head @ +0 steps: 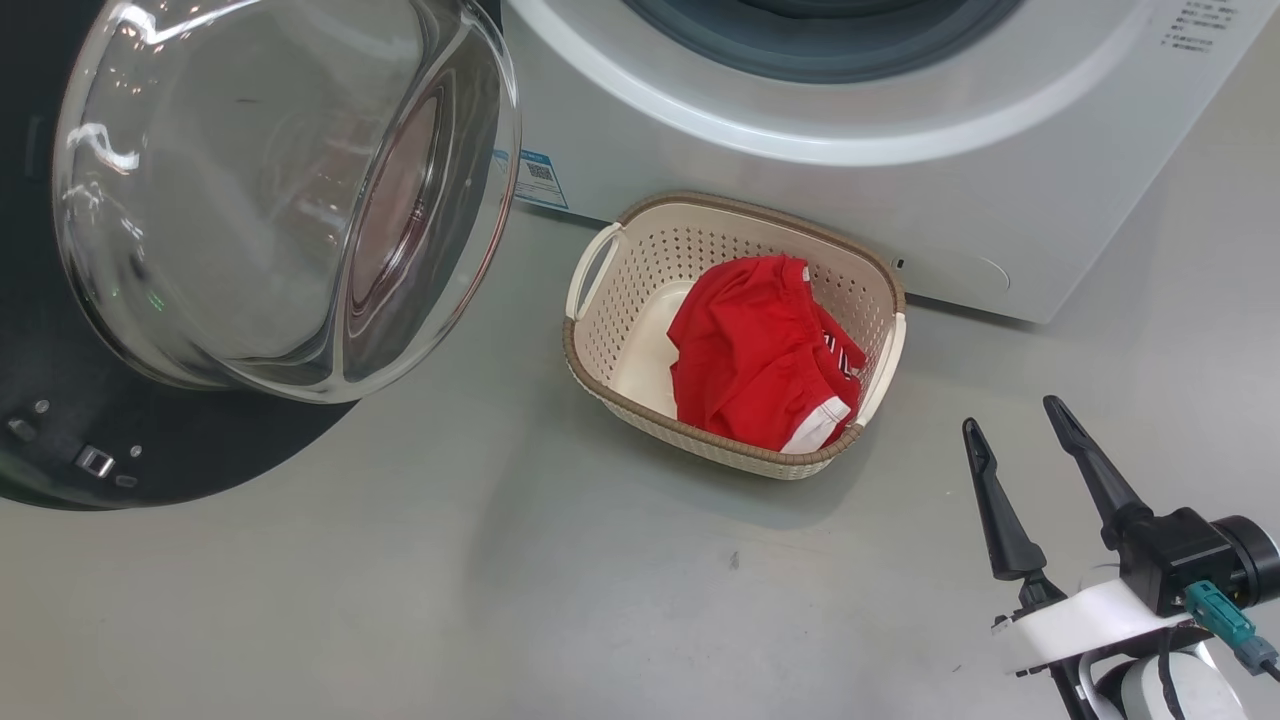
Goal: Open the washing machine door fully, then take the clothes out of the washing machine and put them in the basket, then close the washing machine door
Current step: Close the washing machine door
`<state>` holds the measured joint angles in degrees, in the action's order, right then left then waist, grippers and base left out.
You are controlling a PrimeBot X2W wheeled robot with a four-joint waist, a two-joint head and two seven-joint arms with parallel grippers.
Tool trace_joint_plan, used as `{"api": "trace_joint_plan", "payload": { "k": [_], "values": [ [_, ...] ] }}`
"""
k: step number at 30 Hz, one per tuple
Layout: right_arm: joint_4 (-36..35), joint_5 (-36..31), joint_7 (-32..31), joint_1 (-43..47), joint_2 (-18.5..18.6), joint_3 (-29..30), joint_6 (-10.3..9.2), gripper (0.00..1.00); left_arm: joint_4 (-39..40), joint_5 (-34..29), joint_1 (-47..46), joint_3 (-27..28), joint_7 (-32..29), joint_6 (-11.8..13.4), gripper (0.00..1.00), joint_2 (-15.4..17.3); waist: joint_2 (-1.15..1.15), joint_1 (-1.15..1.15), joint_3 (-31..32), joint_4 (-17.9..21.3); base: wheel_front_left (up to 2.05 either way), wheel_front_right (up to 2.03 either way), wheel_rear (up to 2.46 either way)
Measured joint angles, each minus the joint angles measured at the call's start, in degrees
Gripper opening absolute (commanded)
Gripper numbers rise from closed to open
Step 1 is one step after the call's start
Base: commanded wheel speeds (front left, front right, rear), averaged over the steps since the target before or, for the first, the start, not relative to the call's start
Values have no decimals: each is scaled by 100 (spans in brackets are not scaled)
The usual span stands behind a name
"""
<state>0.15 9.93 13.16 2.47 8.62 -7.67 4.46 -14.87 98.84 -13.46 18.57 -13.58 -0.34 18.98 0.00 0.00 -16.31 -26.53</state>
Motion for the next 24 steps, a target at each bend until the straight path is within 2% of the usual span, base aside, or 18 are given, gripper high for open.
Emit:
{"api": "trace_joint_plan", "payload": {
  "k": [11,24],
  "values": [
    [1,1,0,-1,-1,-16,0,100,118,94,173,-212,-527,-463,0,-25,0,0,55,-159,0,0,0],
    [44,8,1,-1,-122,-125,1,100,660,100,673,-341,-953,-654,0,-92,0,0,176,-135,0,0,0]
  ]
}}
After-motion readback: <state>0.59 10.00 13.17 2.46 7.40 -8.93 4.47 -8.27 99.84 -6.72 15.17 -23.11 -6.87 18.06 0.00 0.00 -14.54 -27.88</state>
